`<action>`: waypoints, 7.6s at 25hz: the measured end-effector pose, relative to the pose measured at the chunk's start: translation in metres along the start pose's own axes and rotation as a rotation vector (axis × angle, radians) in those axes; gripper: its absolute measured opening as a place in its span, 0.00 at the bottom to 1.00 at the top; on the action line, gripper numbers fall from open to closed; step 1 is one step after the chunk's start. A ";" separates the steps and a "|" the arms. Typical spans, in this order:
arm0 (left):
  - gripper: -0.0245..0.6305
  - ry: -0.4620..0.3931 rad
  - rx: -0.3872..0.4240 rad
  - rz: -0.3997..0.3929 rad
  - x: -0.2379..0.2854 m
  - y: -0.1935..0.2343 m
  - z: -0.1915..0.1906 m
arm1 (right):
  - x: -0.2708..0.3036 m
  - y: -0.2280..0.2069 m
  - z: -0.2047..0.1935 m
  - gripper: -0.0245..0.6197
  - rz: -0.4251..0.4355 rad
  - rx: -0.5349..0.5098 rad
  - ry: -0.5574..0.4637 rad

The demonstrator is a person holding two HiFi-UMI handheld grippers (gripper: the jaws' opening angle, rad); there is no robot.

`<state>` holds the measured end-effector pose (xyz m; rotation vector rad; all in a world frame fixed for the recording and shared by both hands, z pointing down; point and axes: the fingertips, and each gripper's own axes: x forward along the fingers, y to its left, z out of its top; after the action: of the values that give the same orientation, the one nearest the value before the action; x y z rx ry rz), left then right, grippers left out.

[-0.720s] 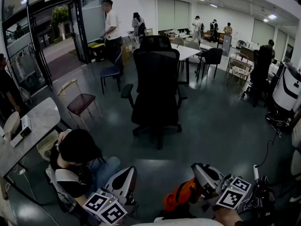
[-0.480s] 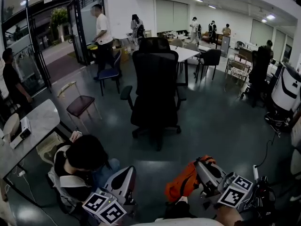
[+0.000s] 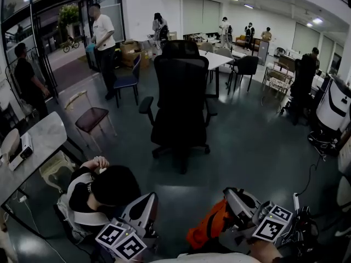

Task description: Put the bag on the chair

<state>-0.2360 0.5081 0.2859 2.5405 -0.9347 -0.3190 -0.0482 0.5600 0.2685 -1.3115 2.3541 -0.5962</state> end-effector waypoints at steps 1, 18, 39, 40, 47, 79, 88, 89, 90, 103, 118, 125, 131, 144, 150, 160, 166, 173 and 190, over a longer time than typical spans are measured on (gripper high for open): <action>0.03 0.006 -0.007 0.004 0.004 0.003 -0.003 | 0.003 -0.005 -0.002 0.04 0.000 0.011 0.009; 0.03 -0.010 -0.014 0.097 0.158 0.046 0.001 | 0.089 -0.132 0.049 0.04 0.116 -0.022 0.130; 0.03 -0.019 -0.078 0.211 0.289 0.069 -0.033 | 0.153 -0.247 0.093 0.04 0.267 0.036 0.249; 0.03 -0.018 -0.083 0.210 0.292 0.070 -0.034 | 0.154 -0.247 0.093 0.04 0.272 0.036 0.253; 0.03 -0.010 -0.093 0.203 0.304 0.067 -0.032 | 0.157 -0.251 0.094 0.04 0.286 0.024 0.269; 0.03 0.004 -0.083 0.065 0.374 0.203 0.076 | 0.333 -0.255 0.110 0.04 0.208 -0.021 0.206; 0.03 0.032 -0.106 0.029 0.378 0.251 0.088 | 0.379 -0.251 0.098 0.04 0.176 -0.011 0.182; 0.03 0.031 -0.105 0.027 0.378 0.255 0.089 | 0.383 -0.251 0.095 0.04 0.177 -0.006 0.182; 0.03 0.031 -0.103 0.026 0.377 0.260 0.091 | 0.388 -0.250 0.091 0.04 0.177 -0.003 0.184; 0.03 0.058 -0.133 0.068 0.365 0.304 0.094 | 0.430 -0.250 0.068 0.04 0.171 0.034 0.237; 0.03 0.022 -0.234 0.137 0.397 0.358 0.096 | 0.493 -0.283 0.064 0.04 0.236 0.057 0.299; 0.03 0.009 -0.227 0.181 0.431 0.387 0.107 | 0.538 -0.308 0.073 0.04 0.279 0.051 0.335; 0.03 -0.011 -0.230 0.220 0.454 0.408 0.115 | 0.570 -0.329 0.085 0.04 0.309 0.036 0.355; 0.03 -0.096 -0.218 0.376 0.473 0.458 0.144 | 0.648 -0.368 0.104 0.04 0.397 0.034 0.387; 0.03 -0.090 -0.220 0.430 0.485 0.477 0.143 | 0.681 -0.400 0.108 0.04 0.388 0.053 0.383; 0.03 -0.065 -0.252 0.498 0.502 0.487 0.124 | 0.714 -0.441 0.113 0.04 0.392 0.071 0.408; 0.03 -0.057 -0.255 0.542 0.518 0.511 0.124 | 0.751 -0.471 0.108 0.04 0.389 0.082 0.423; 0.03 -0.015 -0.287 0.597 0.526 0.529 0.114 | 0.775 -0.505 0.098 0.04 0.351 0.112 0.451; 0.03 0.012 -0.307 0.648 0.531 0.549 0.099 | 0.796 -0.541 0.060 0.04 0.322 0.150 0.518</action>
<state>-0.1831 -0.2505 0.4091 1.8416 -1.5021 -0.2225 -0.0295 -0.3938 0.4106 -0.7470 2.7757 -1.0830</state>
